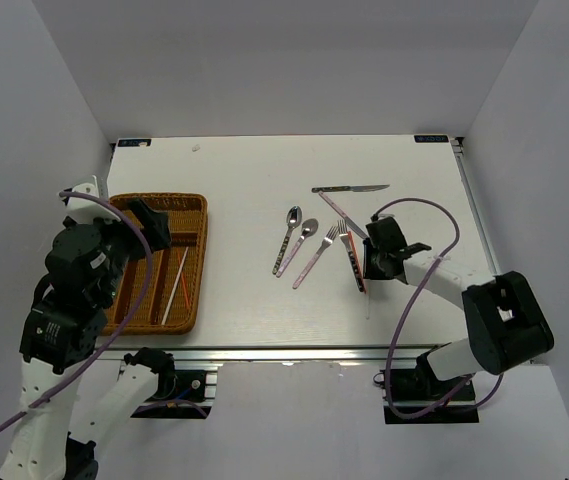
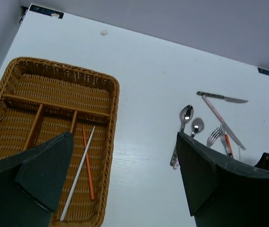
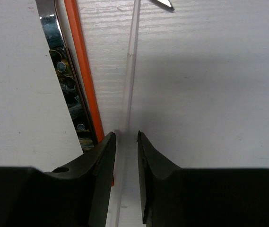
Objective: Sort the eating utensils into containers
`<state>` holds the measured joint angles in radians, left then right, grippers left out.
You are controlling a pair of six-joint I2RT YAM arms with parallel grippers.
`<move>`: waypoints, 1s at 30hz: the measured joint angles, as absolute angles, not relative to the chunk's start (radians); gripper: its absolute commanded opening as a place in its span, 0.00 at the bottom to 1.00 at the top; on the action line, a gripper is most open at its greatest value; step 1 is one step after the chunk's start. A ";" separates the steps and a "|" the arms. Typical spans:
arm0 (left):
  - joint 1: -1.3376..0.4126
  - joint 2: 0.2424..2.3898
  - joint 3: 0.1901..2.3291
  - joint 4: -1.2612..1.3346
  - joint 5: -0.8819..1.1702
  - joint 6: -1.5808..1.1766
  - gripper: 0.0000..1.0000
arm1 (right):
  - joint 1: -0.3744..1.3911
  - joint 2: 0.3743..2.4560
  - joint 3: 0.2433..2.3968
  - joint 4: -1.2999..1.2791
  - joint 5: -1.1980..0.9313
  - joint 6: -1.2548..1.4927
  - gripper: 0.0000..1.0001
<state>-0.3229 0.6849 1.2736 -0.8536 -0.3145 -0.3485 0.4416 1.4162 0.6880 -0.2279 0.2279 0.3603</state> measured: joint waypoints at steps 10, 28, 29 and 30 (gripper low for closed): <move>-0.323 0.685 1.245 -0.876 -0.311 -0.326 0.98 | 0.408 1.481 0.705 -0.178 0.181 0.367 0.01; -0.323 0.637 1.090 -0.546 0.152 -0.503 0.98 | 0.403 0.986 0.739 -0.298 0.028 0.383 0.00; -0.323 0.622 1.031 -0.438 0.220 -0.558 0.98 | 0.404 0.937 0.728 -0.249 -0.055 0.409 0.00; -0.323 0.616 0.981 -0.353 0.276 -0.608 0.98 | 0.405 0.893 0.711 -0.189 -0.142 0.445 0.00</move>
